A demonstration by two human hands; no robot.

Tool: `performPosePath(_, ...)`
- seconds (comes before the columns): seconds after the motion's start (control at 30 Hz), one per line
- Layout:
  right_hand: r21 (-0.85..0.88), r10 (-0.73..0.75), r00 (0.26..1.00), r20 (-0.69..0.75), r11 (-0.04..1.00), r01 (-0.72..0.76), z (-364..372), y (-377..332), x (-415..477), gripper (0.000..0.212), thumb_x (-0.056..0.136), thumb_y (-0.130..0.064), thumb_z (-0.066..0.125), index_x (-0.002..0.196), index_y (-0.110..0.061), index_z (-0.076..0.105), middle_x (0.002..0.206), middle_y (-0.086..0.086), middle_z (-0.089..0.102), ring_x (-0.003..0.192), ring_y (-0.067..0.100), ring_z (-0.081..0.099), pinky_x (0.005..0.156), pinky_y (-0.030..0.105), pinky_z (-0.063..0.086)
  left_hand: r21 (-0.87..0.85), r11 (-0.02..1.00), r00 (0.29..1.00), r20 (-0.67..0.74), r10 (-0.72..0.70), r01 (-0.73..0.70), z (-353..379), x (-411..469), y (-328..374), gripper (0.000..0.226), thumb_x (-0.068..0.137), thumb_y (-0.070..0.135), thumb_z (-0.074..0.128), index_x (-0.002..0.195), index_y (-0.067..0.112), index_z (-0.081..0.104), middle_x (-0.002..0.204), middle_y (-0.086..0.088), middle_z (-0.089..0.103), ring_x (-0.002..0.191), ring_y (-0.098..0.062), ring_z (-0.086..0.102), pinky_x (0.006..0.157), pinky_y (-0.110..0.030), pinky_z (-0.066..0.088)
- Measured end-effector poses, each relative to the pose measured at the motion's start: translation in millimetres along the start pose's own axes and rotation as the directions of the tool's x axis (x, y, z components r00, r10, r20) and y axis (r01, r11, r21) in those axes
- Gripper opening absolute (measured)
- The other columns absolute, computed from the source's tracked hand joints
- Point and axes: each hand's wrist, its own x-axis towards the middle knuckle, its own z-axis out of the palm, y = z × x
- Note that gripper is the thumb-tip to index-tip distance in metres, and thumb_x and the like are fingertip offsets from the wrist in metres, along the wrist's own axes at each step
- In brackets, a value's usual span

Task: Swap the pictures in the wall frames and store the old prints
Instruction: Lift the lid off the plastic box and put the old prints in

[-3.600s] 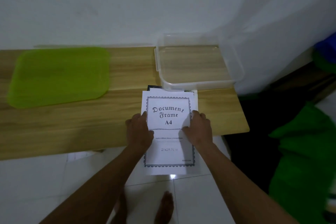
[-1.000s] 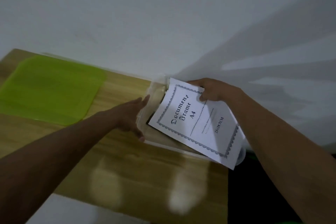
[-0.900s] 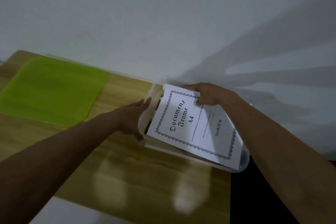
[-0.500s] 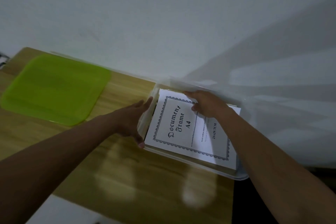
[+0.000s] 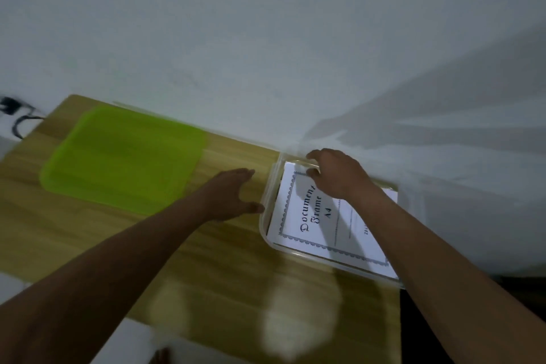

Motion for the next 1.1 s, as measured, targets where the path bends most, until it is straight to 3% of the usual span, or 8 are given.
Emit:
performPosePath(0.17, 0.154, 0.036, 0.999, 0.003, 0.987, -0.036, -0.4, -100.8, 25.3, 0.051, 0.097, -0.036, 0.057, 0.141, -0.012, 0.05, 0.138, 0.011, 0.056, 0.125, 0.028, 0.052, 0.1, 0.037, 0.044, -0.071, 0.996, 0.979, -0.197, -0.06, 0.046, -39.0, -24.4, -66.4, 0.075, 0.078, 0.05, 0.074, 0.137, 0.01, 0.053, 0.138, -0.009, 0.056, 0.129, -0.022, 0.049, 0.106, -0.028, 0.033)
performPosePath(0.3, 0.217, 0.089, 0.996, 0.018, 0.972, -0.091, 27.4, -188.3, 57.3, 0.052, 0.096, -0.035, 0.056, 0.14, -0.009, 0.048, 0.142, 0.013, 0.053, 0.129, 0.029, 0.05, 0.102, 0.037, 0.045, -0.118, 0.992, 0.944, -0.32, -0.084, 0.049, -75.9, -40.8, -148.7, 0.054, 0.083, 0.034, 0.074, 0.126, 0.005, 0.061, 0.122, -0.015, 0.065, 0.114, -0.028, 0.06, 0.096, -0.035, 0.043)
performPosePath(0.4, 0.265, 0.207, 0.976, 0.062, 0.94, -0.216, 58.2, -240.3, 81.2, 0.05, 0.095, -0.034, 0.056, 0.137, -0.008, 0.049, 0.14, 0.014, 0.053, 0.127, 0.031, 0.051, 0.099, 0.036, 0.046, -0.096, 0.991, 0.939, -0.323, -0.119, 0.093, -100.3, -49.4, -225.2, 0.05, 0.083, 0.031, 0.074, 0.124, 0.003, 0.062, 0.119, -0.014, 0.066, 0.111, -0.03, 0.06, 0.093, -0.035, 0.043)
performPosePath(0.57, 0.303, 0.387, 0.915, 0.11, 0.864, -0.402, 102.7, -286.8, 112.6, 0.045, 0.093, -0.036, 0.057, 0.125, -0.004, 0.054, 0.128, 0.015, 0.055, 0.123, 0.034, 0.052, 0.092, 0.035, 0.046, -0.092, 0.954, 0.885, -0.358, -0.299, 0.285, -144.7, -47.3, -334.5, 0.063, 0.08, 0.029, 0.076, 0.135, 0.007, 0.052, 0.133, -0.016, 0.055, 0.124, -0.034, 0.05, 0.102, -0.04, 0.039)
performPosePath(0.7, 0.364, 0.473, 0.862, 0.18, 0.782, -0.506, 132.2, -304.0, 116.7, 0.042, 0.087, -0.036, 0.066, 0.114, -0.005, 0.062, 0.117, 0.015, 0.064, 0.11, 0.033, 0.061, 0.076, 0.031, 0.046, -0.003, 0.875, 0.853, -0.222, -0.473, 0.484, -151.2, -47.3, -385.7, 0.084, 0.075, 0.043, 0.077, 0.141, 0.01, 0.038, 0.138, -0.02, 0.043, 0.128, -0.041, 0.039, 0.102, -0.048, 0.038)
performPosePath(0.8, 0.438, 0.505, 0.841, 0.194, 0.723, -0.535, 143.2, -313.8, 123.6, 0.046, 0.083, -0.033, 0.074, 0.118, -0.006, 0.062, 0.12, 0.015, 0.066, 0.109, 0.033, 0.063, 0.081, 0.034, 0.05, -0.066, 0.824, 0.813, -0.136, -0.566, 0.562, -149.8, -48.1, -403.4, 0.095, 0.071, 0.051, 0.078, 0.143, 0.009, 0.033, 0.142, -0.023, 0.037, 0.128, -0.042, 0.039, 0.103, -0.048, 0.036)
performPosePath(0.97, 0.587, 0.57, 0.792, 0.22, 0.571, -0.574, 151.0, -320.9, 126.1, 0.056, 0.078, -0.023, 0.081, 0.125, -0.008, 0.053, 0.12, 0.014, 0.064, 0.106, 0.033, 0.062, 0.081, 0.037, 0.052, -0.206, 0.828, 0.832, -0.092, -0.548, 0.522, -154.2, -43.0, -422.2, 0.095, 0.055, 0.053, 0.087, 0.133, 0.012, 0.05, 0.128, -0.017, 0.057, 0.121, -0.039, 0.05, 0.097, -0.05, 0.046)
performPosePath(1.1, 0.673, 0.591, 0.779, 0.207, 0.493, -0.552, 145.1, -321.0, 122.9, 0.06, 0.074, -0.015, 0.085, 0.124, -0.007, 0.053, 0.116, 0.013, 0.064, 0.106, 0.033, 0.062, 0.088, 0.045, 0.053, -0.324, 0.815, 0.839, -0.099, -0.534, 0.481, -168.1, -52.2, -424.2, 0.113, 0.037, 0.059, 0.085, 0.136, 0.018, 0.049, 0.129, -0.014, 0.06, 0.124, -0.037, 0.05, 0.097, -0.052, 0.047)
